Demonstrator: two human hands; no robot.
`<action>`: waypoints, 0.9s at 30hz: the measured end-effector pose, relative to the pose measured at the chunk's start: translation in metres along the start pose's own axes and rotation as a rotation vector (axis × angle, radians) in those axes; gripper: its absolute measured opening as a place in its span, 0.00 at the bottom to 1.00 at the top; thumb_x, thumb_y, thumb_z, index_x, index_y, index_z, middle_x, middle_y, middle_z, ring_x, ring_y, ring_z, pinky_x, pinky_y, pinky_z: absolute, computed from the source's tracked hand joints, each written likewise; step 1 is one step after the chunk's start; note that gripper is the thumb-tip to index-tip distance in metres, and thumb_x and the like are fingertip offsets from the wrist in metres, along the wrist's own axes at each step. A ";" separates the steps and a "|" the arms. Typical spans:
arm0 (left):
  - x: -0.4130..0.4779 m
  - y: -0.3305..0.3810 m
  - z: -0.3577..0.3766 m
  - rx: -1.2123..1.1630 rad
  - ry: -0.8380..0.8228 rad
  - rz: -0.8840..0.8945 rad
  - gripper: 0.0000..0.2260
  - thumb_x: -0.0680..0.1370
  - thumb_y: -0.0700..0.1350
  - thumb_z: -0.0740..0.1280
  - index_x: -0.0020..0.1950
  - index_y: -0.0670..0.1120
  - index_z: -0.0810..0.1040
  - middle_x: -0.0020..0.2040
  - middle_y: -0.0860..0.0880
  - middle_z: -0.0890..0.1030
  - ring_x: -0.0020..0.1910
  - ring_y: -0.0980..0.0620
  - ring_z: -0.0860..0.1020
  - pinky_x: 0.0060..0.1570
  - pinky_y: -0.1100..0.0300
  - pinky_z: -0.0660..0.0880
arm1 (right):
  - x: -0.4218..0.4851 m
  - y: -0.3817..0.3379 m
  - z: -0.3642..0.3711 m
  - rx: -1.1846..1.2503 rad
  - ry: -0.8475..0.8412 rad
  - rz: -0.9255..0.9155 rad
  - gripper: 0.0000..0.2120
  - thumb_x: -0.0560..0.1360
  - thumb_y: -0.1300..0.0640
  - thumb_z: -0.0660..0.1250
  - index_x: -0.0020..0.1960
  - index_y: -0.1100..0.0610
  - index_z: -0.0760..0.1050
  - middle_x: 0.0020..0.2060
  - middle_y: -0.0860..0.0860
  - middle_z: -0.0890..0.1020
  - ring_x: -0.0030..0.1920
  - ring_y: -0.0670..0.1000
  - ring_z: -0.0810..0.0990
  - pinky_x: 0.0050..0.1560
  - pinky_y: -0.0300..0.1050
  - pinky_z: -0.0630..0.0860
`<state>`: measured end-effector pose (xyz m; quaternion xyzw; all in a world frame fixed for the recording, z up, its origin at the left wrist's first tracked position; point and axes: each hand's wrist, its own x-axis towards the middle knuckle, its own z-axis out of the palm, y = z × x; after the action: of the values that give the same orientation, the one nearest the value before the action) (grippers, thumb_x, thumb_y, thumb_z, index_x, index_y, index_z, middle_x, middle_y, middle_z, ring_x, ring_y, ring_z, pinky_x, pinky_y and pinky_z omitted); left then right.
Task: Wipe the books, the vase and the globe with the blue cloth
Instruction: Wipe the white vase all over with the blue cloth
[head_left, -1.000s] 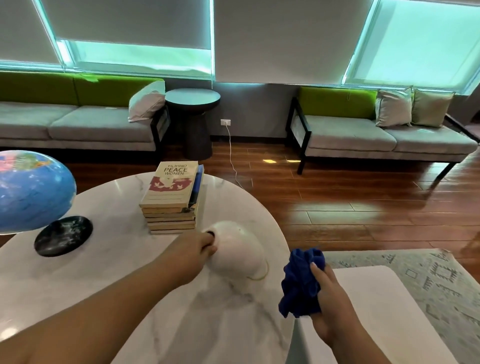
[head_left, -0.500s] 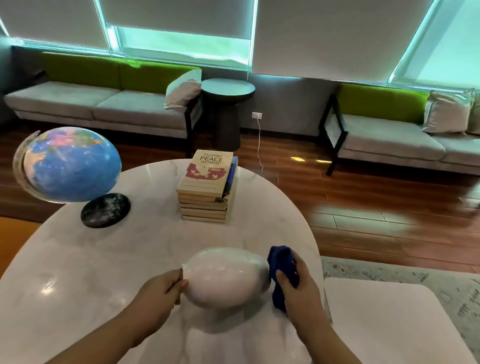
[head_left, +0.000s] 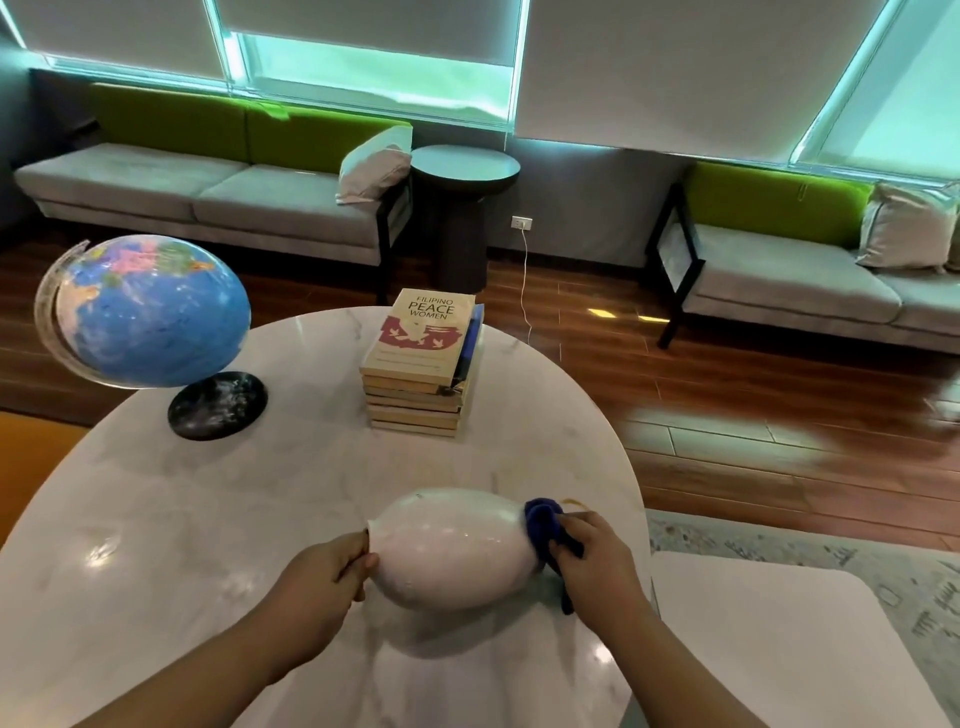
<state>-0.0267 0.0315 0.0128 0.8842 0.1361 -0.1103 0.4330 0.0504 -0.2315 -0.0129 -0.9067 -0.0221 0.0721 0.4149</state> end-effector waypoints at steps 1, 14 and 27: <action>0.000 0.000 0.000 0.007 -0.004 0.009 0.10 0.82 0.43 0.59 0.43 0.49 0.76 0.34 0.51 0.76 0.33 0.57 0.73 0.35 0.69 0.67 | 0.000 -0.001 0.000 0.014 -0.018 -0.009 0.13 0.77 0.64 0.65 0.59 0.55 0.79 0.51 0.42 0.74 0.53 0.47 0.75 0.54 0.32 0.70; -0.005 -0.006 -0.002 0.115 -0.010 0.157 0.17 0.81 0.41 0.61 0.39 0.62 0.75 0.38 0.69 0.77 0.40 0.64 0.75 0.38 0.72 0.69 | 0.003 -0.005 -0.003 0.124 -0.214 0.009 0.13 0.79 0.64 0.62 0.61 0.52 0.75 0.55 0.39 0.72 0.54 0.44 0.73 0.55 0.30 0.69; -0.004 -0.002 -0.001 0.169 0.028 0.226 0.12 0.80 0.43 0.62 0.40 0.57 0.73 0.37 0.58 0.78 0.43 0.66 0.75 0.43 0.71 0.70 | 0.010 -0.001 -0.011 0.041 -0.182 0.015 0.14 0.79 0.63 0.62 0.63 0.54 0.75 0.56 0.44 0.72 0.52 0.47 0.73 0.41 0.27 0.72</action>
<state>-0.0309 0.0325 0.0133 0.9287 0.0321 -0.0596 0.3647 0.0619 -0.2382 -0.0062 -0.8878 -0.0514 0.1578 0.4292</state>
